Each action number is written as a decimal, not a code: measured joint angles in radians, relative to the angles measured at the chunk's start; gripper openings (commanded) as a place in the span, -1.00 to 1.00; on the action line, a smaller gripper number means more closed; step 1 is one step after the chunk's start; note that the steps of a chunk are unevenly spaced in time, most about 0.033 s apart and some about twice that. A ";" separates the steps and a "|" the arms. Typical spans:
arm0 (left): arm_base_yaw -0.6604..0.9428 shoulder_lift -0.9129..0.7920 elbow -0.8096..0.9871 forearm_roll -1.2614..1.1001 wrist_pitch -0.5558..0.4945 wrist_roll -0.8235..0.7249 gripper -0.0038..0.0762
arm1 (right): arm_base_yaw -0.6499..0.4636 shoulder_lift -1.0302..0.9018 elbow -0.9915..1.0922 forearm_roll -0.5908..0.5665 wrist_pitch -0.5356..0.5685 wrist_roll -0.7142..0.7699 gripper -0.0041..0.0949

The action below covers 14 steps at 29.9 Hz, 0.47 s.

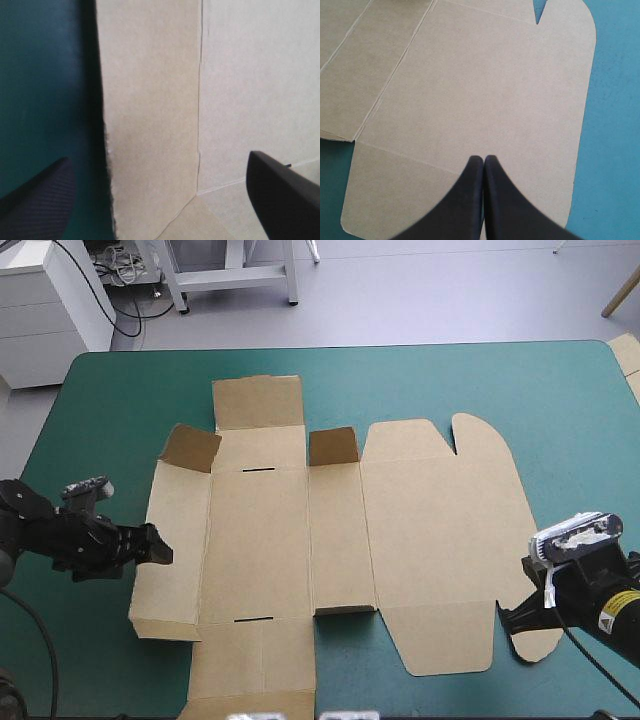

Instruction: Fold the box

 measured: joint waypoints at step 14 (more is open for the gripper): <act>0.000 0.146 0.064 -0.194 -0.068 0.141 0.73 | 0.000 0.000 0.000 0.000 0.000 -0.002 -0.96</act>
